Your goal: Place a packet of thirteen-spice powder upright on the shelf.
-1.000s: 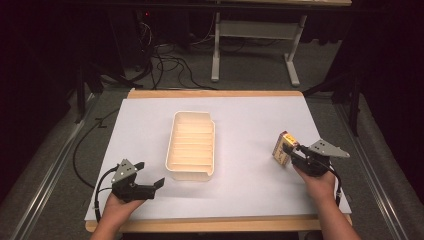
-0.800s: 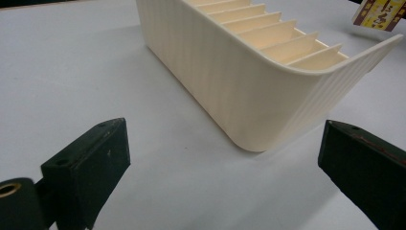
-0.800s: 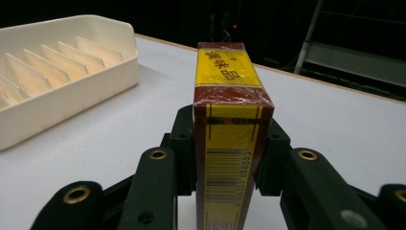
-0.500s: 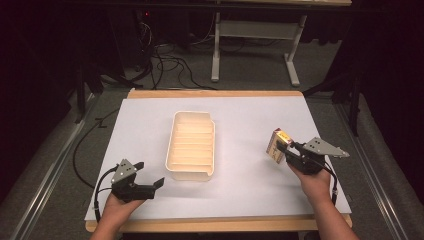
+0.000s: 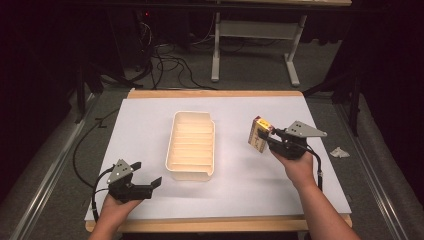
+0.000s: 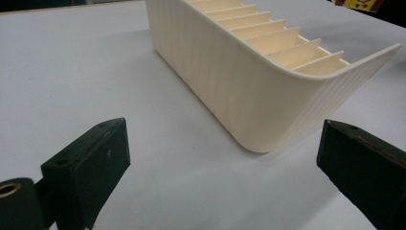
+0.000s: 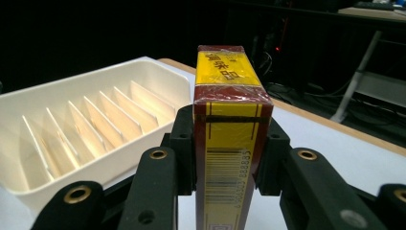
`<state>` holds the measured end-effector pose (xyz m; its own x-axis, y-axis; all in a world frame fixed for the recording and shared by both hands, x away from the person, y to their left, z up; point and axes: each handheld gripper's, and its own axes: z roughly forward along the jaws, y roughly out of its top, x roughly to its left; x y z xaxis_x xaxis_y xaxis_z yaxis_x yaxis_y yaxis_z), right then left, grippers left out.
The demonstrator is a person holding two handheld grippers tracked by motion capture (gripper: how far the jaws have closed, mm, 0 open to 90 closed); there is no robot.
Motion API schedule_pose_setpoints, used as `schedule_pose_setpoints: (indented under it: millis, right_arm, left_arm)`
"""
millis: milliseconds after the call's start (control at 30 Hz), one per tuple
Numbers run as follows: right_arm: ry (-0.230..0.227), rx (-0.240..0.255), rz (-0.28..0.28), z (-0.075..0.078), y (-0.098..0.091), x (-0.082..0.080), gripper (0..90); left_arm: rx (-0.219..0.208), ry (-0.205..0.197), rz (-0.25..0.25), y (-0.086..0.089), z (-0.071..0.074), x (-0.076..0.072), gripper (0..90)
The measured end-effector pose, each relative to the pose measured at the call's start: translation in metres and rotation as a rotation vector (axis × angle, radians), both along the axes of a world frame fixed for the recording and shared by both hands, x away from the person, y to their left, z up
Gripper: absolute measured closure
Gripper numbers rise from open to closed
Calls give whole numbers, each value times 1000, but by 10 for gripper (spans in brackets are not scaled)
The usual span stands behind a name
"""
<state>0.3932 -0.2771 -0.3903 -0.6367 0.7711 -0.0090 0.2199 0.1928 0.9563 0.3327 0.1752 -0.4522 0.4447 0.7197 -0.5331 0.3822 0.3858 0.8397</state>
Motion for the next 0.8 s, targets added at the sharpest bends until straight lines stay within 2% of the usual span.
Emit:
schedule_pose_setpoints:
  millis: [100,267,367,467,567,700,800]
  right_arm:
    - [5,6,22,4,8,12,683]
    - [-6,2,40,8,18,23,683]
    - [-10,21,51,11,26,28,683]
    - [-20,23,71,8,33,34,683]
    - [-12,42,81,4,34,35,683]
    - [7,30,113,-1,36,36,683]
    - [7,43,133,-2,35,35,683]
  left_arm:
    - [-2,-1,3,0,0,0,50]
    - [-3,8,0,-1,-1,2,51]
    - [7,8,-9,-3,-2,1,51]
    - [10,3,-10,-2,-2,0,51]
    - [0,2,-1,0,-1,-1,51]
    - [-3,0,3,0,-1,-1,51]
    - [-2,1,4,0,-1,0,51]
